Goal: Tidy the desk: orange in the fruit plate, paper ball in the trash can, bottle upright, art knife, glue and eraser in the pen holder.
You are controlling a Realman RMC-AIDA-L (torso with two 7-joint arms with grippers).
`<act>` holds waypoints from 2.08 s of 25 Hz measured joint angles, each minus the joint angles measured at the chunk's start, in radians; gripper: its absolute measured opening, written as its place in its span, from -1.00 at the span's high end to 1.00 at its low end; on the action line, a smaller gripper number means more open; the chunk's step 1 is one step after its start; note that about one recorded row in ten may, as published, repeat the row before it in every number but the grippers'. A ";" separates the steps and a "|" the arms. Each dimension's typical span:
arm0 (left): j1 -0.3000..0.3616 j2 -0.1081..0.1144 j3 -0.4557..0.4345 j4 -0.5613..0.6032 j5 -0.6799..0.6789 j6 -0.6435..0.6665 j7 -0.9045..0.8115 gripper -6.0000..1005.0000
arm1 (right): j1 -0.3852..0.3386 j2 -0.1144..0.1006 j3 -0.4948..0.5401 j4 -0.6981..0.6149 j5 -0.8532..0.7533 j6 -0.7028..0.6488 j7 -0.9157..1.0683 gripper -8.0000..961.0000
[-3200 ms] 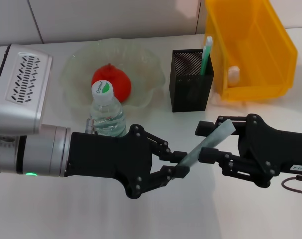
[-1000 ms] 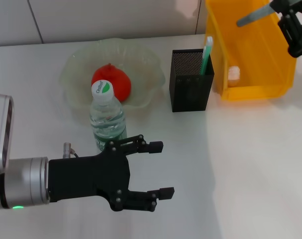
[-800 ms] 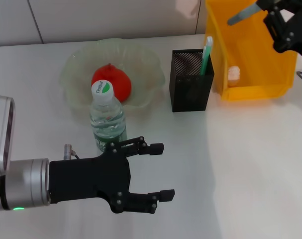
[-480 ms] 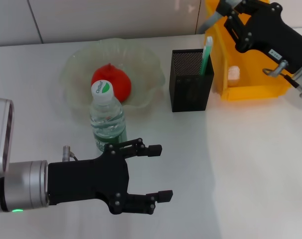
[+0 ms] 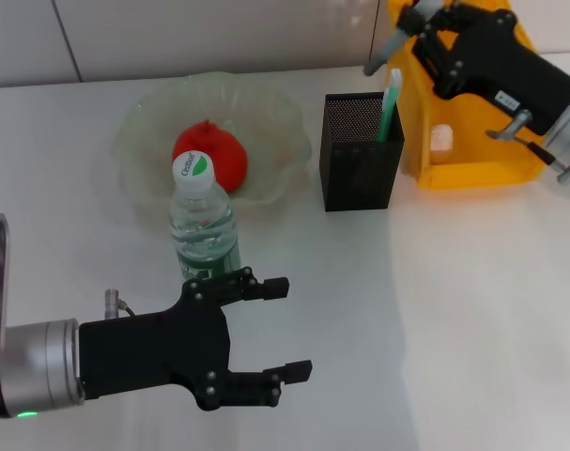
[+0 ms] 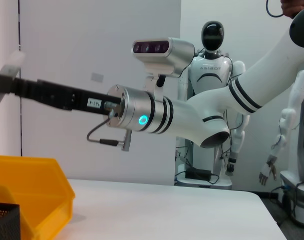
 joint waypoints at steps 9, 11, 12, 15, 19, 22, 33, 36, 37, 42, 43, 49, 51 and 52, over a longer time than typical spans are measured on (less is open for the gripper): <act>-0.010 0.002 0.000 -0.001 -0.013 0.027 0.001 -0.69 | 0.038 0.005 -0.073 0.032 0.004 0.091 -0.009 0.69; -0.010 0.002 -0.001 -0.002 -0.014 0.030 0.001 -0.69 | 0.043 0.005 -0.095 0.036 0.004 0.111 -0.009 0.69; -0.008 0.002 -0.001 -0.002 -0.014 0.032 0.000 -0.69 | 0.046 0.006 -0.105 0.039 0.004 0.126 -0.009 0.69; -0.007 0.003 -0.002 -0.002 -0.015 0.032 -0.005 -0.69 | 0.063 0.007 -0.115 0.064 0.005 0.174 -0.018 0.69; -0.012 0.003 -0.006 -0.002 -0.015 0.034 -0.021 -0.69 | 0.089 0.007 -0.116 0.114 0.005 0.219 -0.083 0.69; -0.014 0.003 -0.011 0.000 -0.015 0.034 -0.026 -0.69 | 0.103 0.007 -0.117 0.133 0.005 0.244 -0.094 0.69; -0.016 0.003 -0.014 0.004 -0.015 0.035 -0.040 -0.69 | 0.089 0.007 -0.105 0.133 0.009 0.255 -0.091 0.69; -0.016 0.002 -0.014 0.004 -0.015 0.035 -0.040 -0.69 | 0.085 0.005 -0.105 0.131 0.010 0.252 -0.092 0.67; -0.016 0.002 -0.014 0.004 -0.015 0.036 -0.040 -0.69 | 0.082 0.004 -0.106 0.129 0.010 0.245 -0.094 0.67; -0.016 0.001 -0.014 0.003 -0.015 0.037 -0.040 -0.69 | 0.055 0.005 -0.104 0.116 0.021 0.180 -0.099 0.65; -0.016 0.001 -0.014 0.004 -0.015 0.037 -0.040 -0.69 | 0.049 0.005 -0.104 0.114 0.032 0.168 -0.099 0.64; -0.016 0.002 -0.014 0.006 -0.015 0.046 -0.040 -0.69 | -0.007 0.004 -0.104 0.085 0.101 0.080 -0.084 0.26; -0.015 0.003 -0.015 0.006 -0.024 0.050 -0.040 -0.69 | -0.038 0.003 -0.103 0.065 0.130 0.023 -0.064 0.09; -0.015 0.003 -0.015 0.006 -0.024 0.050 -0.040 -0.69 | -0.061 0.003 -0.104 0.044 0.140 -0.011 -0.035 0.00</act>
